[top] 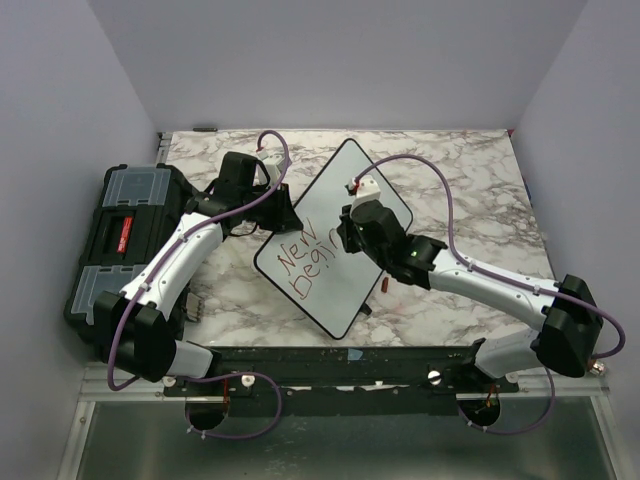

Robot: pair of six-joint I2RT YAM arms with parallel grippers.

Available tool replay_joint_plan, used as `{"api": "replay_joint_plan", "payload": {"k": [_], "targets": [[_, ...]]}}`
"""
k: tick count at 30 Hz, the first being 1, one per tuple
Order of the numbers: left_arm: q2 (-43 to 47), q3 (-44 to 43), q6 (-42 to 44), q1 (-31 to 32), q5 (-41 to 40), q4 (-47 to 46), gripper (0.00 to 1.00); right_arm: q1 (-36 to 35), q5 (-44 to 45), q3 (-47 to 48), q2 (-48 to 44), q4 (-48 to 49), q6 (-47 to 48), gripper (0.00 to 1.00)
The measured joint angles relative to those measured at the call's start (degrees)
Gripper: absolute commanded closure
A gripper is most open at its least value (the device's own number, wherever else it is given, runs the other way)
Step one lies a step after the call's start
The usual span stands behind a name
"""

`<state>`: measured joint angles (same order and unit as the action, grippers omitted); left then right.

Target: Write a sentence on the whiteboard

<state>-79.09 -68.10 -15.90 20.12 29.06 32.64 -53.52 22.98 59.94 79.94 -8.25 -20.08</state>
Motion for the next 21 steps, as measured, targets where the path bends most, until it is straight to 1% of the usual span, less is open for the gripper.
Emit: {"api": "replay_joint_plan", "payload": {"k": [21], "targets": [[0.0,0.0,0.0,0.0,-0.3,0.2,1.0,1.5,0.1,-5.8,-2.8,1.8,-2.4,0.99]]}}
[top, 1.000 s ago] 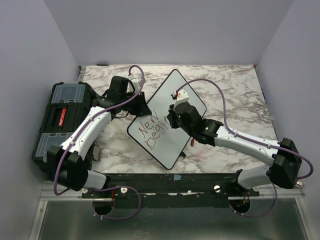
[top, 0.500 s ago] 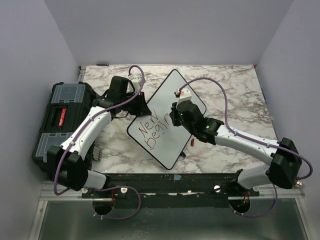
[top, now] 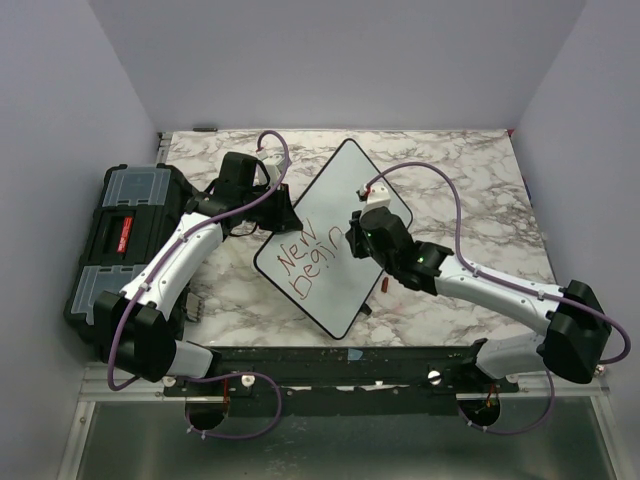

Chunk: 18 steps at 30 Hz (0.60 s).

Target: Write a sentence on the whiteboard

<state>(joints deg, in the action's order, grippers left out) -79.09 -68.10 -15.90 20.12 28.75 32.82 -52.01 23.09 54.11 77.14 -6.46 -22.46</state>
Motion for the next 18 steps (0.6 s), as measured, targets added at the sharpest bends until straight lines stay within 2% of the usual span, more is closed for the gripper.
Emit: {"api": "replay_joint_plan", "payload": {"k": [11,18], "targets": [[0.0,0.0,0.0,0.3,0.2,-0.5,1.0,0.0,0.3,0.4,-1.9,-4.1,0.4,0.99],[0.0,0.0,0.0,0.3,0.2,-0.5,1.0,0.8,0.2,4.2,-2.2,-4.8,1.5,0.99]]}}
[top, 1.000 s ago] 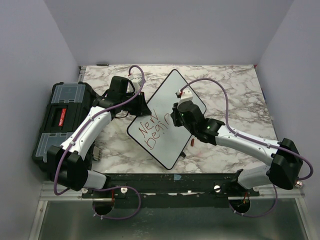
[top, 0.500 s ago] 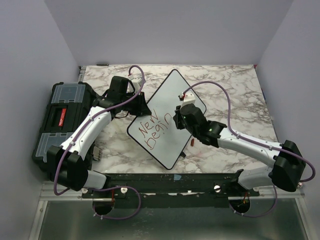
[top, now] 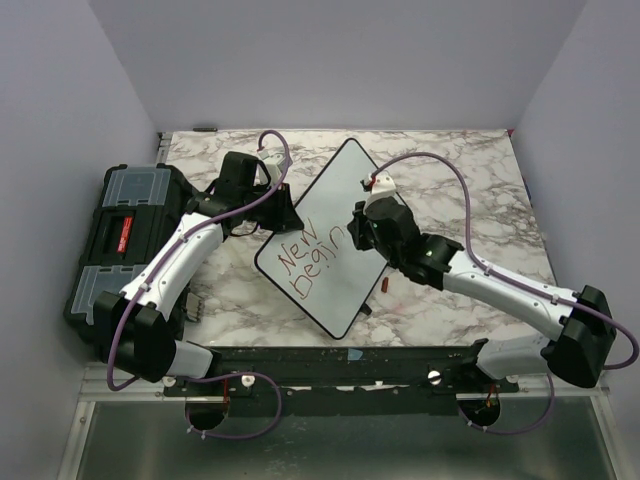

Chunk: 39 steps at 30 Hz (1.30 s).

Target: Write a sentence on the whiteboard

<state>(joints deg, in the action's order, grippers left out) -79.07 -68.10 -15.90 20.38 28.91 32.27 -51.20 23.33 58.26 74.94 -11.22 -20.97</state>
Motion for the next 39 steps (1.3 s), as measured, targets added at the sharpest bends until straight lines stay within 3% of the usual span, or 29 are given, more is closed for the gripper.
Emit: {"api": "replay_joint_plan", "payload": {"k": [20,39], "targets": [[0.0,0.0,0.0,0.0,0.0,0.0,1.0,4.0,-2.5,3.4,6.0,1.0,1.1,0.99],[0.0,0.0,0.0,0.0,0.0,0.1,1.0,4.3,-2.6,-4.2,2.1,2.2,-0.1,0.99]]}}
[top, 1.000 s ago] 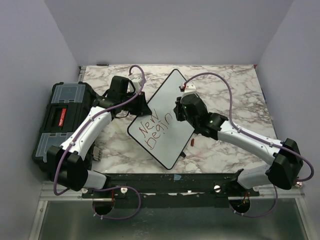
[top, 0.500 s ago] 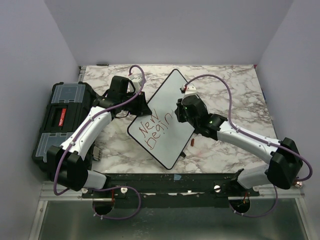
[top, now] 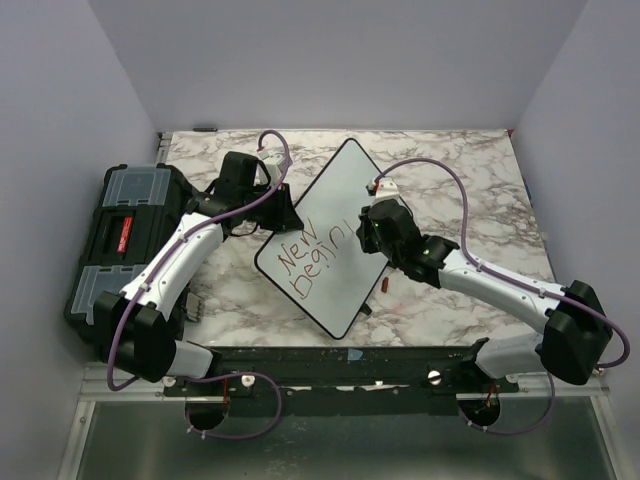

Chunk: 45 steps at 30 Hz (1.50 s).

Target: Write a sentence on the whiteboard

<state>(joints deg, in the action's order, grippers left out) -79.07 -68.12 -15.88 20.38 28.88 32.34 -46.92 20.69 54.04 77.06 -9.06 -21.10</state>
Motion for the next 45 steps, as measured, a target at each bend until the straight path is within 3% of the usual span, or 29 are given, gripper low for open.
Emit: {"api": "replay_joint_plan", "payload": {"k": [28,45], "targets": [[0.0,0.0,0.0,0.0,-0.2,0.1,1.0,1.8,-0.6,9.6,6.2,0.0,1.4,0.99],[0.0,0.0,0.0,0.0,-0.2,0.2,1.0,3.5,-0.6,5.7,4.7,1.3,1.2,0.99]]}}
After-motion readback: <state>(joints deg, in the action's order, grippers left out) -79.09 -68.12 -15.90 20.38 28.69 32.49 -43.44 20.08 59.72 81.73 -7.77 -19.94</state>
